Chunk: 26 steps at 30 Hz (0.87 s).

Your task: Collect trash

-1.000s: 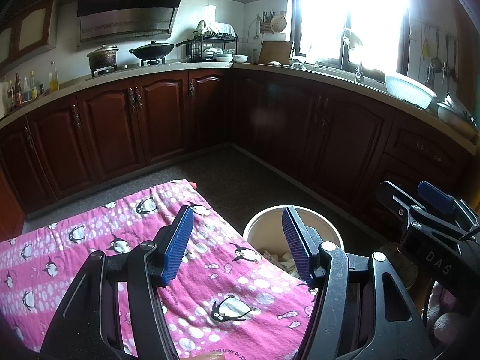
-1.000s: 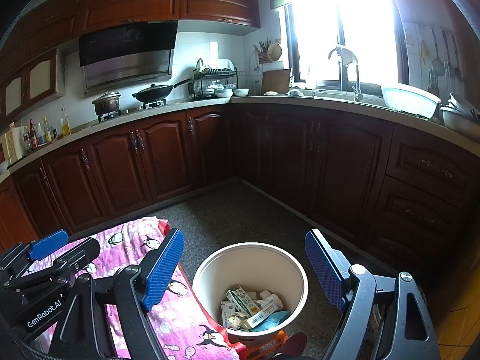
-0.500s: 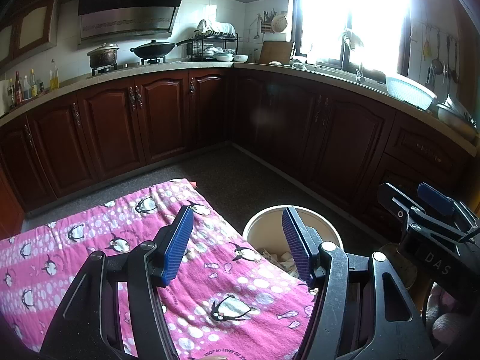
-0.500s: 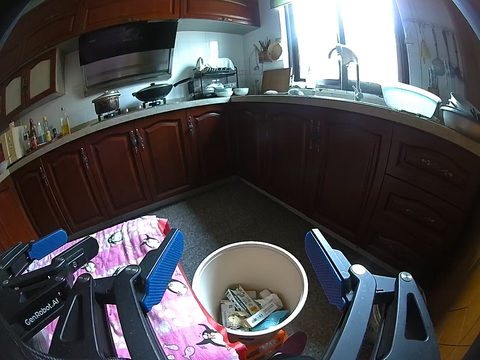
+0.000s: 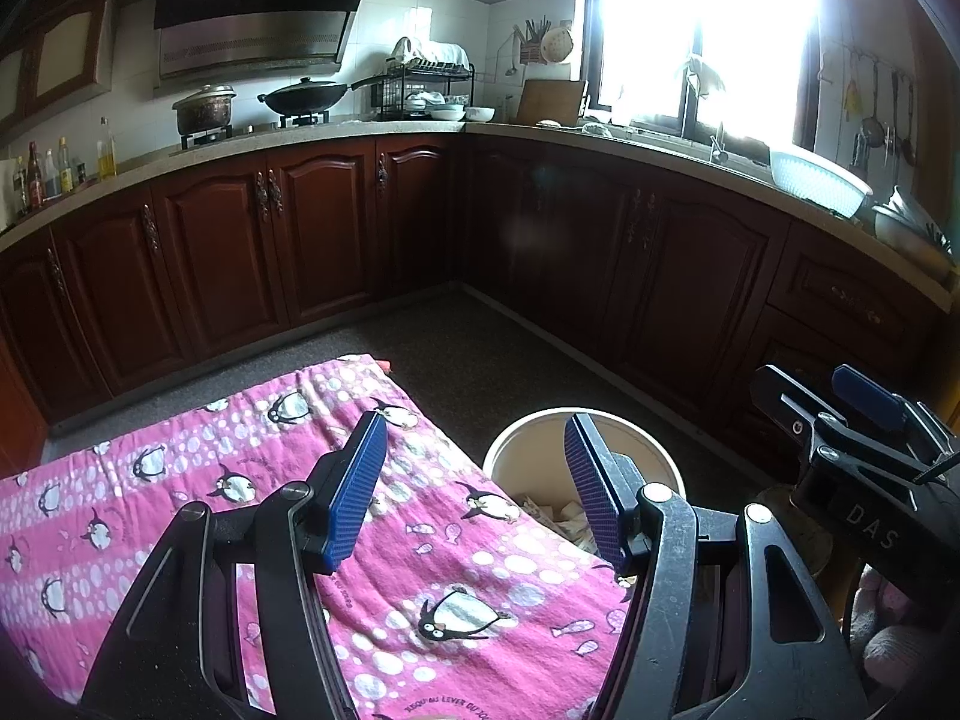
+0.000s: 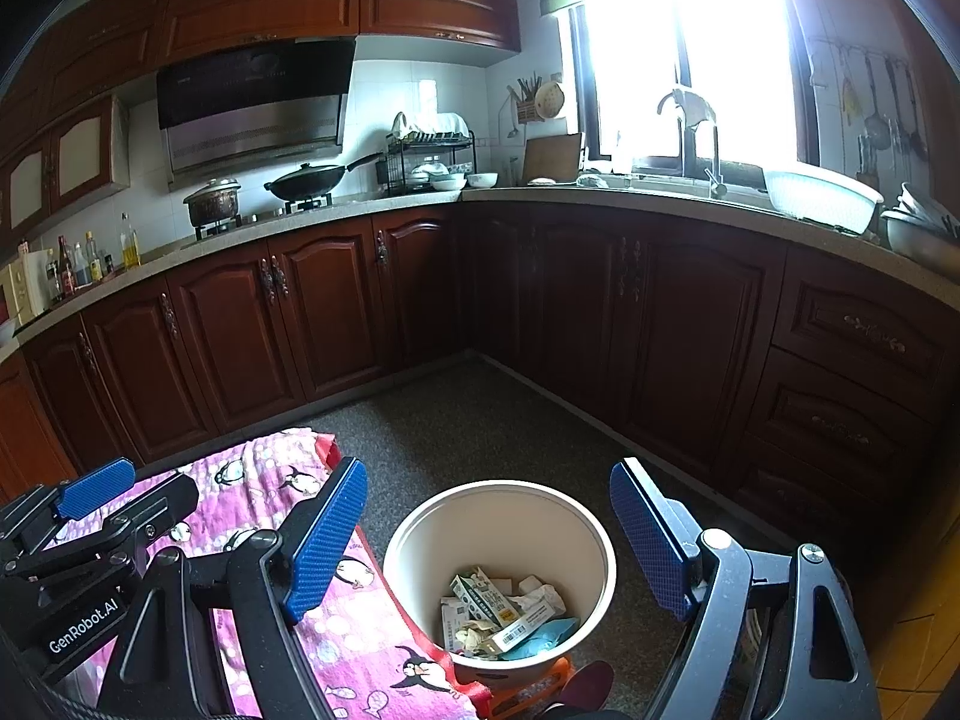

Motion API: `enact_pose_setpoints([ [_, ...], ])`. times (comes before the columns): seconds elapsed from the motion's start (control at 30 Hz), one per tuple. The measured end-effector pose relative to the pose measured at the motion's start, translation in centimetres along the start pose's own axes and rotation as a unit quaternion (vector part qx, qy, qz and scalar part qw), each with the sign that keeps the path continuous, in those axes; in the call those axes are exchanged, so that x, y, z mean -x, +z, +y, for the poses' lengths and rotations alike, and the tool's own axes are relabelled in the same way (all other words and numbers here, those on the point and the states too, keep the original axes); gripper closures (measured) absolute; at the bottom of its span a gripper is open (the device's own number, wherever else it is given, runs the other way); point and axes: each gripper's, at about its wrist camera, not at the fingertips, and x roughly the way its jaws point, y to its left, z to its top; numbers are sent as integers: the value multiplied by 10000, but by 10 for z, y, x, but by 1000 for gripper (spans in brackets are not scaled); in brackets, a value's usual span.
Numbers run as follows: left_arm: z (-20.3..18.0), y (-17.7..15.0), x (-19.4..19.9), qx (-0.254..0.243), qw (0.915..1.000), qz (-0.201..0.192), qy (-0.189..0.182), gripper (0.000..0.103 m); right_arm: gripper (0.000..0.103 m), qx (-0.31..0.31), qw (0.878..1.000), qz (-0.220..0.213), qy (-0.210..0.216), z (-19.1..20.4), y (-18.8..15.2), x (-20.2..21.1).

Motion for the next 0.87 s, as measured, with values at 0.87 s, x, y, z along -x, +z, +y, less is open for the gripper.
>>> enact_pose_setpoints([
  [0.87, -2, -12, -3, -43, 9999, 6, -94, 42, 22, 14, 10000, 71, -13, 1, -3, -4],
])
